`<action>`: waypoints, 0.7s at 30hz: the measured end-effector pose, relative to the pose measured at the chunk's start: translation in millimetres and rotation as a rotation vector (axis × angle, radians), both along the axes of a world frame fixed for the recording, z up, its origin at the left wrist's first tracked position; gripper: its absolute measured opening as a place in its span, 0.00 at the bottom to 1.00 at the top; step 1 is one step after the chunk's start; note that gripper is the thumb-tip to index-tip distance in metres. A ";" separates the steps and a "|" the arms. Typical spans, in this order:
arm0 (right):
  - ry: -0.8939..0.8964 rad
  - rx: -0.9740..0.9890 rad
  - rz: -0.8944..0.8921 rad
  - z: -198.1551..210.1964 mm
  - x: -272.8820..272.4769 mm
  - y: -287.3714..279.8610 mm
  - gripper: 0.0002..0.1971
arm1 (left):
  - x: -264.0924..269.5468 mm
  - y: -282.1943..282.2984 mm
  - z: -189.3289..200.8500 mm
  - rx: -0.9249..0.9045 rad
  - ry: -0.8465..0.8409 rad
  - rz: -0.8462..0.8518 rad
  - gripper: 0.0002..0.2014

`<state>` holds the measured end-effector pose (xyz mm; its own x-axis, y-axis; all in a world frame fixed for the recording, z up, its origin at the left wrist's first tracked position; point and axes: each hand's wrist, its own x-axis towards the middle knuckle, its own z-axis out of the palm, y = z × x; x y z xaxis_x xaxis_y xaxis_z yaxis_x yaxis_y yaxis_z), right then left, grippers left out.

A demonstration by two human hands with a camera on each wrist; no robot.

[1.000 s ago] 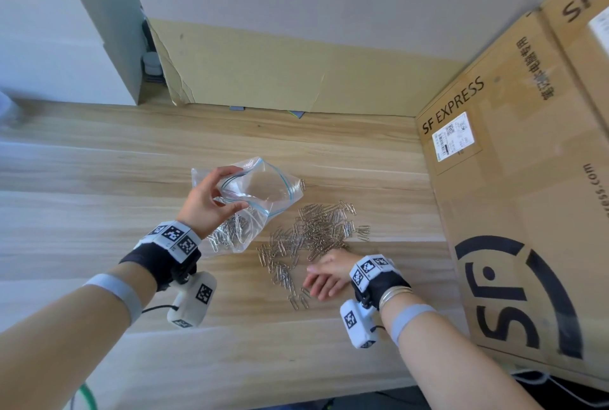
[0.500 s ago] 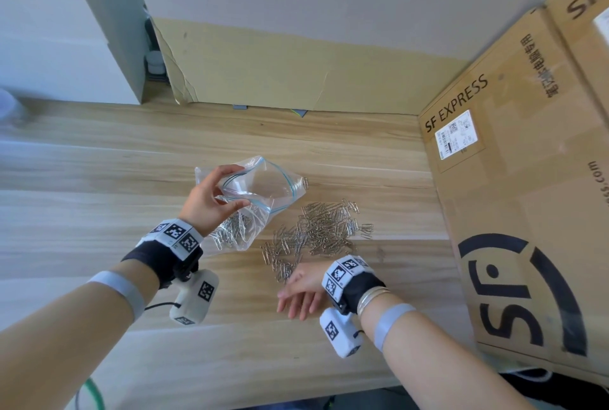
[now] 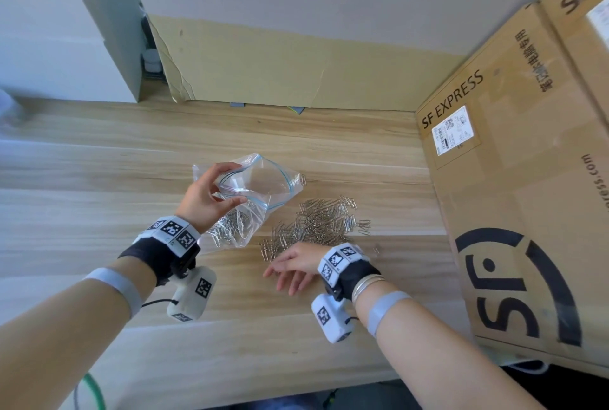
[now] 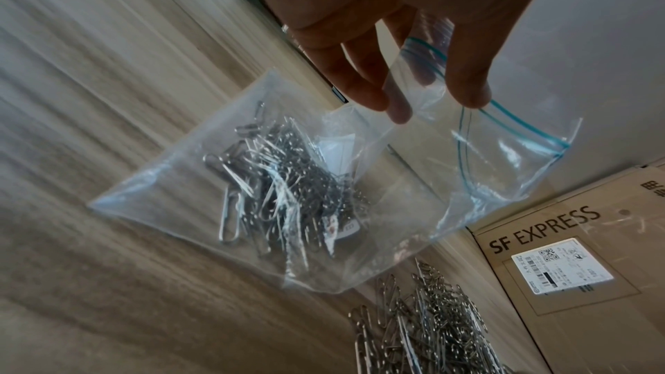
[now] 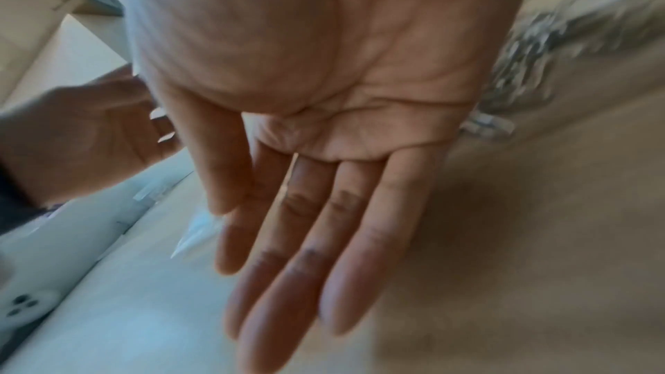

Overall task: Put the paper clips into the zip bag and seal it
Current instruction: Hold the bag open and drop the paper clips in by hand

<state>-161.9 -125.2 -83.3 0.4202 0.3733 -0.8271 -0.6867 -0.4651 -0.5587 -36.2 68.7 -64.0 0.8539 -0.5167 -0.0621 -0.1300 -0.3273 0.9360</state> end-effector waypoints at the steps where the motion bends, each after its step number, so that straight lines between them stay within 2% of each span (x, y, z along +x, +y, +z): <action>1: 0.015 0.031 -0.002 -4.5 -1.6 9.3 0.13 | 0.1 0.0 0.4 0.001 0.001 0.003 0.33; 5: -0.037 0.070 -0.095 -13.4 -2.8 20.3 0.18 | -0.3 0.7 1.4 -0.004 -0.012 0.001 0.34; 10: -0.134 0.021 -0.263 -13.1 0.4 -0.8 0.24 | -2.0 1.4 0.7 -0.019 -0.005 0.008 0.34; 12: -0.155 0.005 -0.306 -11.5 -2.4 -11.0 0.25 | -2.9 0.5 1.0 -0.024 0.002 0.012 0.35; 14: -0.237 -0.041 -0.352 -6.7 -8.0 -24.1 0.22 | -3.2 -0.2 1.1 -0.031 0.015 0.015 0.35; 17: -0.416 -0.279 -0.465 -0.8 -20.2 -52.9 0.08 | -3.0 -0.7 1.9 -0.027 0.021 0.012 0.35; 21: -0.469 -0.615 -0.803 -10.1 -43.1 -101.1 0.14 | -2.8 -0.7 2.6 -0.033 0.022 0.005 0.35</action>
